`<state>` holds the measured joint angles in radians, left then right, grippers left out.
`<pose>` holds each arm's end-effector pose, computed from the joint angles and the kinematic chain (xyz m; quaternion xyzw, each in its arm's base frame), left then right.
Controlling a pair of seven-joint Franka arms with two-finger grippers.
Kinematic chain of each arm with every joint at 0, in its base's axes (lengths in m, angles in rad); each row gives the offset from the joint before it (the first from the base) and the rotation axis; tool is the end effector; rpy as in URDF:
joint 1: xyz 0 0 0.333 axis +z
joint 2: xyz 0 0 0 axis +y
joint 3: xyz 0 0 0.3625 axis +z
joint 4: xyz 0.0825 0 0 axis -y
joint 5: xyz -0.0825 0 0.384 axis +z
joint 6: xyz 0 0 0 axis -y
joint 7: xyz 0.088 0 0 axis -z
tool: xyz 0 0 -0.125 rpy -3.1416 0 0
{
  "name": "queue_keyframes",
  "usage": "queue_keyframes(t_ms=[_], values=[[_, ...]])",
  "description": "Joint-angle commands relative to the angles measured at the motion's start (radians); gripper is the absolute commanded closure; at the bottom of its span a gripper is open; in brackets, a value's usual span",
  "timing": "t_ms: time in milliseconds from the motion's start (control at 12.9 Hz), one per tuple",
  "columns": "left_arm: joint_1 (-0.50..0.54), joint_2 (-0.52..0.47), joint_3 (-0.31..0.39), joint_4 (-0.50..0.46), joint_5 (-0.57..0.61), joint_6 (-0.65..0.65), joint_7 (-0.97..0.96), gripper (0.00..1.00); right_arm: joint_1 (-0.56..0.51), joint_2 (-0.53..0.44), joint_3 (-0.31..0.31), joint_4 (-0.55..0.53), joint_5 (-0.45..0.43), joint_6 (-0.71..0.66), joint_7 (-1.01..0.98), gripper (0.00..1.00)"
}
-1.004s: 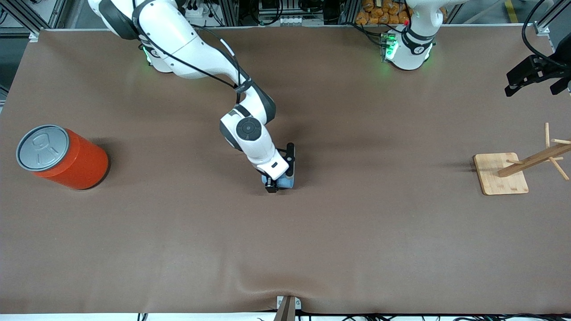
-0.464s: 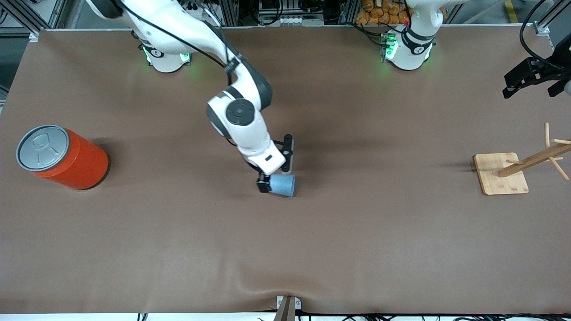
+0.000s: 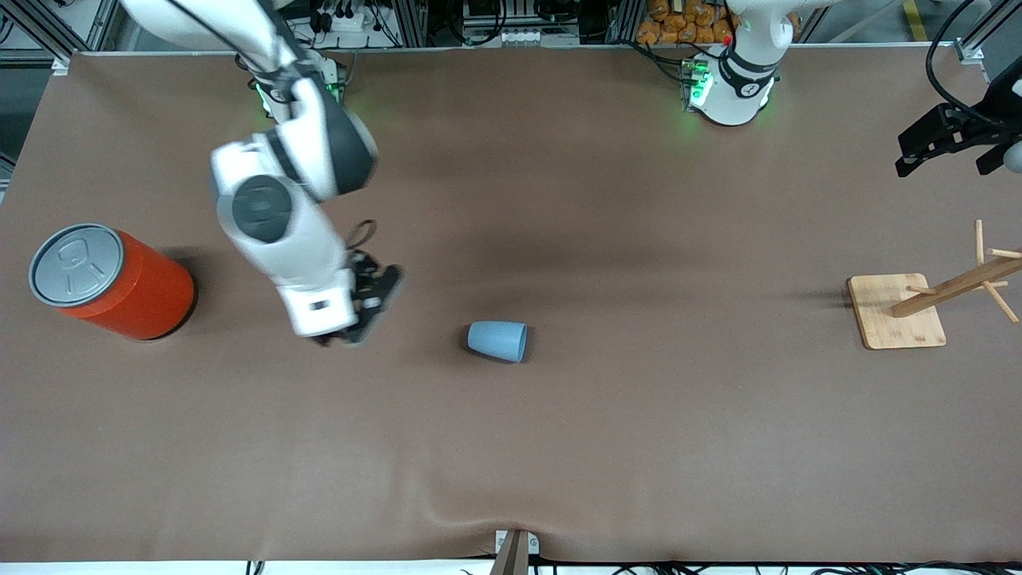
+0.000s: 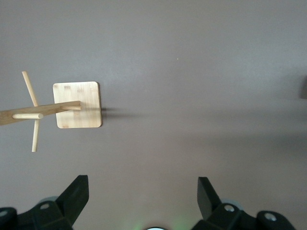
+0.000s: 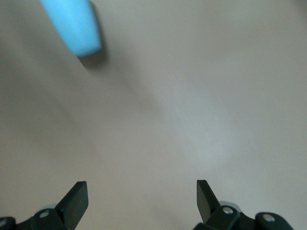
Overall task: Flip cup
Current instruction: 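Lower the cup onto its side and open the right gripper, then retract the right gripper while the left gripper moves toward the cup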
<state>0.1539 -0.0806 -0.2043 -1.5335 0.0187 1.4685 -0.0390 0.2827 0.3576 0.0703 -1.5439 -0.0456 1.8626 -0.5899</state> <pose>0.5144 -0.0292 0.7036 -0.9998 0.0044 -0.0077 0.0171 0.6390 0.2241 0.4692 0.8884 0.4585 -0.0199 0.0071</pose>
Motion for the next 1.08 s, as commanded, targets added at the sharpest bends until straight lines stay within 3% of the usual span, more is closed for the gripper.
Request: queue_keyframes(t_ms=[0,77,232,386,618,773,927,1004], values=[[0.001,0.015,-0.014,0.013,-0.016,0.0,-0.004,0.0,-0.178,-0.149,0.011,-0.071,0.104,-0.104,0.054,0.0],[0.0,0.019,-0.014,0.013,-0.017,0.0,-0.004,0.0,-0.215,-0.179,-0.01,-0.076,0.115,-0.147,0.07,0.0],[-0.002,0.03,-0.018,0.013,-0.025,0.0,-0.004,0.0,-0.2,-0.244,-0.131,-0.076,0.116,-0.203,0.112,0.0],[-0.002,0.045,-0.029,0.012,-0.039,0.0,-0.004,0.0,-0.198,-0.29,-0.185,-0.074,0.115,-0.268,0.253,0.0],[-0.004,0.085,-0.073,0.015,-0.04,0.027,-0.007,0.0,-0.209,-0.362,-0.17,-0.067,0.113,-0.394,0.575,0.0],[-0.004,0.125,-0.108,0.015,-0.043,0.058,-0.009,0.0,-0.217,-0.381,-0.141,-0.055,0.11,-0.433,0.633,0.0],[-0.005,0.182,-0.139,0.013,-0.095,0.104,-0.01,0.0,-0.316,-0.378,-0.046,-0.03,0.104,-0.419,0.631,0.0],[-0.004,0.23,-0.158,0.01,-0.156,0.122,-0.013,0.0,-0.33,-0.378,-0.029,-0.024,0.092,-0.412,0.631,0.0]])
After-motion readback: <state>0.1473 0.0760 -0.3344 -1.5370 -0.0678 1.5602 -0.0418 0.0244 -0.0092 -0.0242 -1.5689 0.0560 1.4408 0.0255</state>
